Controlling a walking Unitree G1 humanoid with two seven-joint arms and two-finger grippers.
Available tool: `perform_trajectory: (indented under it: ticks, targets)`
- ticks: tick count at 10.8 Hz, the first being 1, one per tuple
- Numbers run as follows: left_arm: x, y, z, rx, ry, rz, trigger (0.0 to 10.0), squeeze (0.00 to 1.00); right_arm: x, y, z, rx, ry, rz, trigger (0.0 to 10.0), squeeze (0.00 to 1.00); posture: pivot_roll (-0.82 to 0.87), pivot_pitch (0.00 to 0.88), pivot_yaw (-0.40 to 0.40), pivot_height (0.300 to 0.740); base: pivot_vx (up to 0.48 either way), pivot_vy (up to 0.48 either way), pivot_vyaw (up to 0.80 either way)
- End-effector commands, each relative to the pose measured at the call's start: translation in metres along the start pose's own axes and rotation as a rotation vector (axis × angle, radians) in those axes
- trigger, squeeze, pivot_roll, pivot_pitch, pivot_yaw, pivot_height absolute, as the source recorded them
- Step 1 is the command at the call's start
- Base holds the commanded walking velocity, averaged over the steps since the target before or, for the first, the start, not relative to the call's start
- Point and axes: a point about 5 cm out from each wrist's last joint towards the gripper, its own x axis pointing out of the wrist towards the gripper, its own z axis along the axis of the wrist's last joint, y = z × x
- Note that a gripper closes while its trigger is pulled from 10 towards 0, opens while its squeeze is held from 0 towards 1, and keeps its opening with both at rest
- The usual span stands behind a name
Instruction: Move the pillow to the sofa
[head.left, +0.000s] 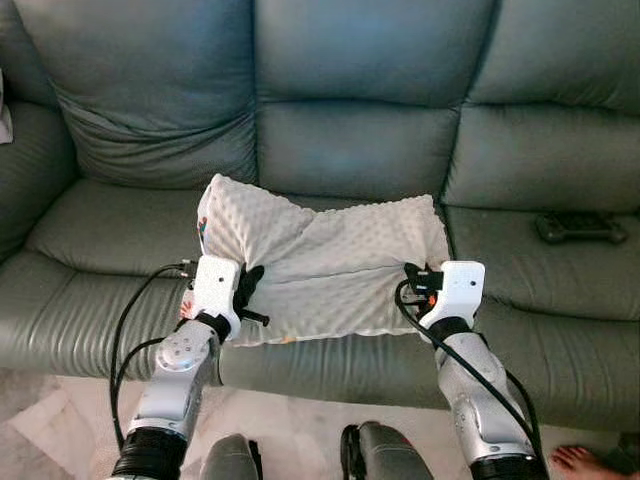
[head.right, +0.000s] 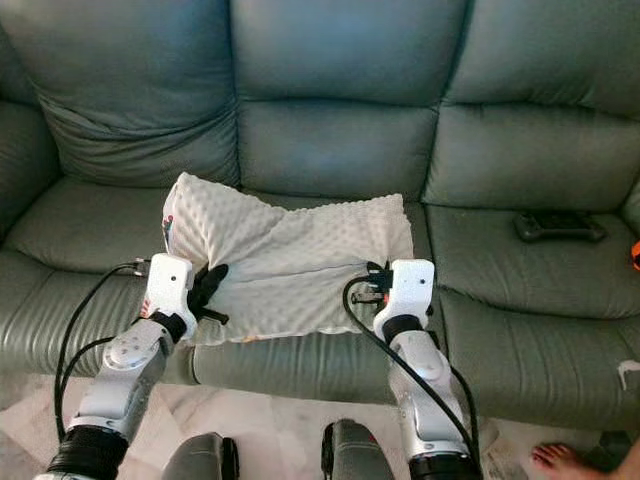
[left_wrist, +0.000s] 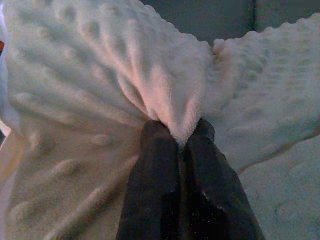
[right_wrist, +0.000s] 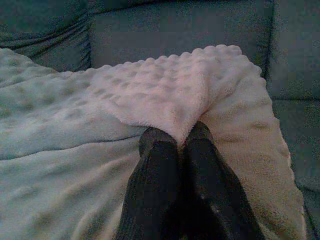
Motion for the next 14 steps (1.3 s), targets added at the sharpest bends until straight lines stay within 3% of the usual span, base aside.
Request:
perform_trajectory:
  ticks: [1, 2, 10, 14]
  targets:
    - [0.0004, -0.0042, 0.0042, 0.011, -0.013, -0.024, 10.0, 0.0, -0.0011, -0.0026, 0.0015, -0.01, -0.012, -0.003, 10.0, 0.0, -0.06, 0.166, 0.014, 0.706, 0.0, -0.48, 0.0]
    - [0.0003, -0.0044, 0.0043, 0.007, -0.016, -0.022, 10.0, 0.0, -0.0012, -0.0026, 0.0014, -0.01, -0.011, -0.003, 10.0, 0.0, -0.06, 0.166, 0.012, 0.706, 0.0, -0.48, 0.0]
    - [0.0012, -0.0018, 0.0038, 0.01, -0.011, -0.015, 10.0, 0.0, 0.0002, -0.0015, 0.0008, -0.011, -0.008, 0.006, 10.0, 0.0, -0.06, 0.167, 0.01, 0.706, 0.0, 0.0, 0.0]
    - [0.003, -0.0029, 0.0039, 0.003, -0.01, -0.02, 10.0, 0.0, 0.0, -0.0017, -0.0004, -0.009, -0.003, 0.0, 10.0, 0.0, -0.07, 0.179, 0.012, 0.706, 0.0, 0.318, 0.0]
